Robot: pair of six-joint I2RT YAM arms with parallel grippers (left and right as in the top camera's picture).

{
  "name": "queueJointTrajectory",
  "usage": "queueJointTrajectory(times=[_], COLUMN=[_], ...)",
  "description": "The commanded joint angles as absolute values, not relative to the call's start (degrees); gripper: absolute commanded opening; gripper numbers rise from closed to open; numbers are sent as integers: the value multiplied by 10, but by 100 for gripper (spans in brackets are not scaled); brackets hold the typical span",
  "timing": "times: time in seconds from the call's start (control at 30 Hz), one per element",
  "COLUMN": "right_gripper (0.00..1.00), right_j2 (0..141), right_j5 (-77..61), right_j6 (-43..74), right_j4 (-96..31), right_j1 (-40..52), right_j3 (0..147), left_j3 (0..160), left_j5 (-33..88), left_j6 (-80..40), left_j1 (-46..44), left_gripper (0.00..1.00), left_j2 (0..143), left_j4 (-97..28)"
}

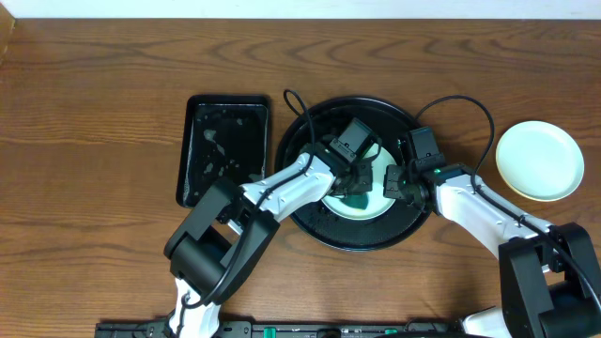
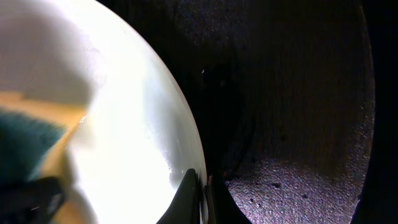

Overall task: Clean dirty plates on tray and stack at the side
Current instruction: 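Scrub the pale green plate with the sponge while right gripper holds it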

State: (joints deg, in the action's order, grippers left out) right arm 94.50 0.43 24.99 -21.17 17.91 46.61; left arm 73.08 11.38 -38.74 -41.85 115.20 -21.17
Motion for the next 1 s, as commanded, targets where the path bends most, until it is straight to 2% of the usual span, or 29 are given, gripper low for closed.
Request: queueJointTrajectory(times=[0.0,0.2,0.33,0.63,0.83,0.97], right_gripper=[1,1,1,1,1,1], right_j2=[964,964,964,964,964,964], right_j5=[25,25,25,26,25,25], right_j6=[239,239,239,239,240,240], right_j4=[-218,-218,-218,-218,-218,-218], right_j1=[177,177,177,177,177,177], right_j3=[463,463,463,463,463,463], left_j3=[707,707,707,707,707,707], left_j5=[-11,-176,-180,27,136,147], left_j6=[-343,-341,-341,-344,-344,-346], left_j1=[-394,-375,-380,-411,-445,-460], left_gripper=[8,8,8,8,8,8], left_j2=[1182,1182,1182,1196,1201,1201], left_j4=[-261,-261,-189,-63,-81,-118])
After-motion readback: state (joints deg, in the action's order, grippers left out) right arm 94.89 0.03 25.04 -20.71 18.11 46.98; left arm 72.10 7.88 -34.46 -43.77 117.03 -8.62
